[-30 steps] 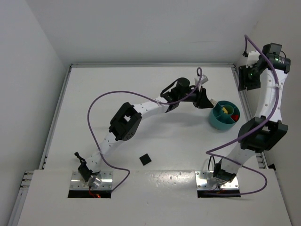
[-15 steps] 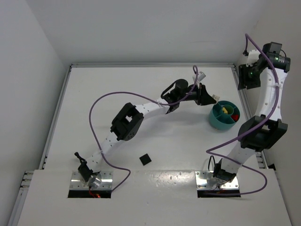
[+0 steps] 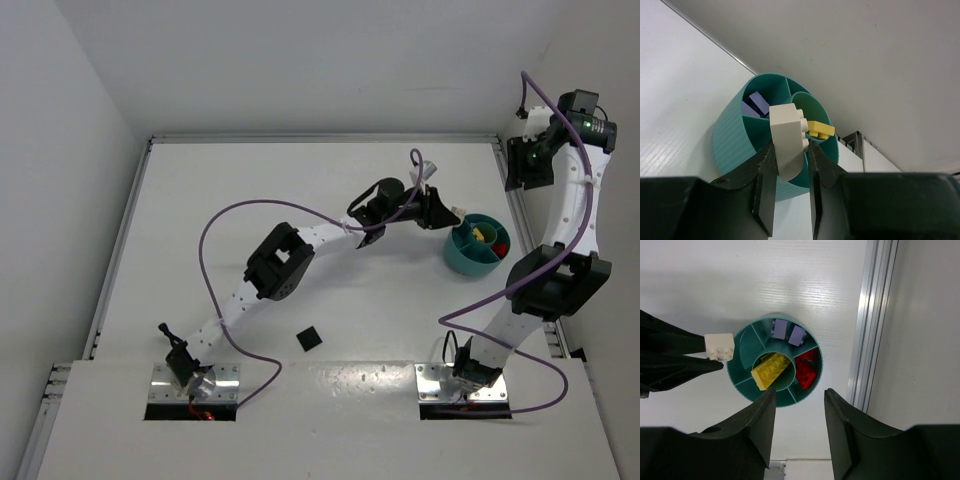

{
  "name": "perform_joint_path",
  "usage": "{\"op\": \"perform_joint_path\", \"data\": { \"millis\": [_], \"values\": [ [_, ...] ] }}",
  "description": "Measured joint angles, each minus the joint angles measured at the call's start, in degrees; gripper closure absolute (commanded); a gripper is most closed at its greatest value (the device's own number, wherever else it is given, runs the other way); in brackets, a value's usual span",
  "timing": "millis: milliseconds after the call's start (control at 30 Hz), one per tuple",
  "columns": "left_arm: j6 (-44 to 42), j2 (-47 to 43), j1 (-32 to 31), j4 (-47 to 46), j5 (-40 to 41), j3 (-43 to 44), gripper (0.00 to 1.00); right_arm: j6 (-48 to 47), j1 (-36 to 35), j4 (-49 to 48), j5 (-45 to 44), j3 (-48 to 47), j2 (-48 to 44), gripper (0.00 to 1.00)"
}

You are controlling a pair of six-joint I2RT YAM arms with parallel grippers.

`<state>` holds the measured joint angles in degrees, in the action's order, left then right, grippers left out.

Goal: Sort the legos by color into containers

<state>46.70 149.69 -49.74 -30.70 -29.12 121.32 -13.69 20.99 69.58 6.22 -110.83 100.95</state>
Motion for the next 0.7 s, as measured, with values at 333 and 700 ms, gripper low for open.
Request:
{"op": "perform_joint_path", "data": {
  "millis": [333, 700],
  "values": [
    [0.5, 0.5, -0.7, -0.3, 1.2, 0.9, 0.83, 0.0, 0.0, 0.0, 0.0, 0.0, 0.0, 0.56],
    [0.0, 0.5, -1.1, 0.5, 1.5, 0.9, 0.45, 0.0, 0.0, 0.0, 0.4, 0.0, 0.0, 0.56]
  ]
}}
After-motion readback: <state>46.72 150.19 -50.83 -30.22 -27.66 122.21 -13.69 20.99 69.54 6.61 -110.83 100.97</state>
